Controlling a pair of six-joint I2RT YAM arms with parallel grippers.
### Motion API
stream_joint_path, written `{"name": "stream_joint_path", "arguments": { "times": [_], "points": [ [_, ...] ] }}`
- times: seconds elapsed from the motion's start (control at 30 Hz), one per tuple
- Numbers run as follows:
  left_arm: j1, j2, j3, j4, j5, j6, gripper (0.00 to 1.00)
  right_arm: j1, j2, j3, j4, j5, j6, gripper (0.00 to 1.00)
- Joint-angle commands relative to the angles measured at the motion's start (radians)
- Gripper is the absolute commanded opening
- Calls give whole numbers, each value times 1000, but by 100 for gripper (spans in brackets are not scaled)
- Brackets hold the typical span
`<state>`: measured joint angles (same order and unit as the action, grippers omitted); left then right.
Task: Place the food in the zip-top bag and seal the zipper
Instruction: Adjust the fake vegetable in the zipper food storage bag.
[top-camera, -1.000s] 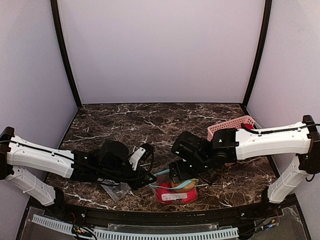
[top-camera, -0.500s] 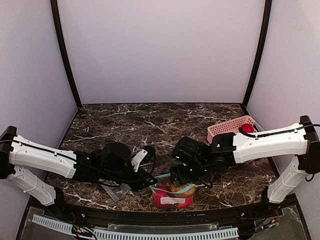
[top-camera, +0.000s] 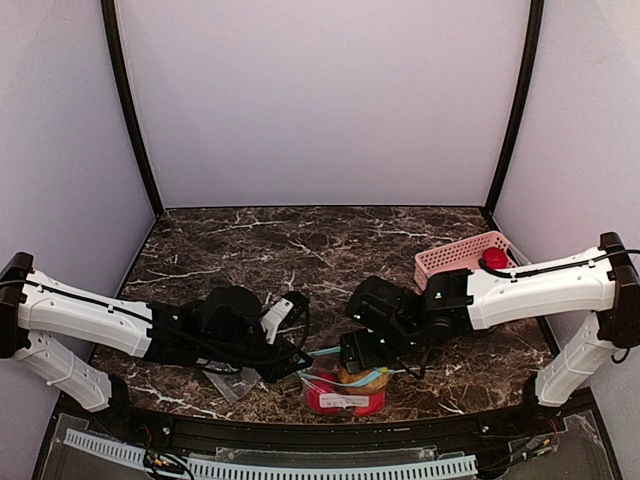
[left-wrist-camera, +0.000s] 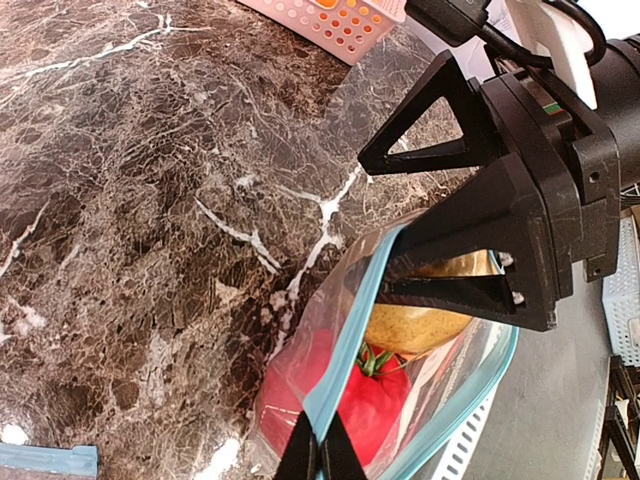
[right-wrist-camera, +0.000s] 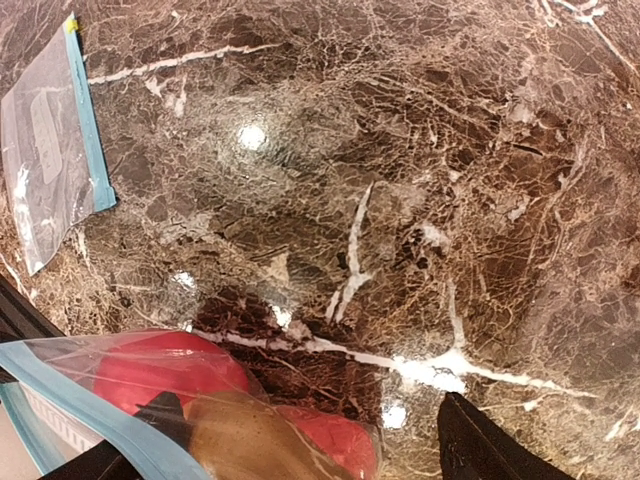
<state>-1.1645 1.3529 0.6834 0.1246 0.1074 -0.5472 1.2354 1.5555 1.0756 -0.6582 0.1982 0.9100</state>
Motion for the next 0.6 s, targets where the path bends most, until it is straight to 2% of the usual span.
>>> {"name": "stream_joint_path", "arguments": {
  "times": [0.0,0.17,0.33,0.43,0.57],
  "points": [
    [8,-59,-20,-67,-59,-7,1,-21,-15,-74,-267,48,2,85],
    [8,-30,-6,-46,3,13,1,-21,-26,-56,-262,36,-17,84],
    [-2,44,50,-28,162,73,1,-20,-49,41,-213,8,-108,85],
    [-7,76,81,-36,191,95,1,-20,-81,100,-171,-18,-163,86],
    [-7,80,89,-49,180,103,1,-19,-161,104,-93,-48,-201,92]
  ]
}}
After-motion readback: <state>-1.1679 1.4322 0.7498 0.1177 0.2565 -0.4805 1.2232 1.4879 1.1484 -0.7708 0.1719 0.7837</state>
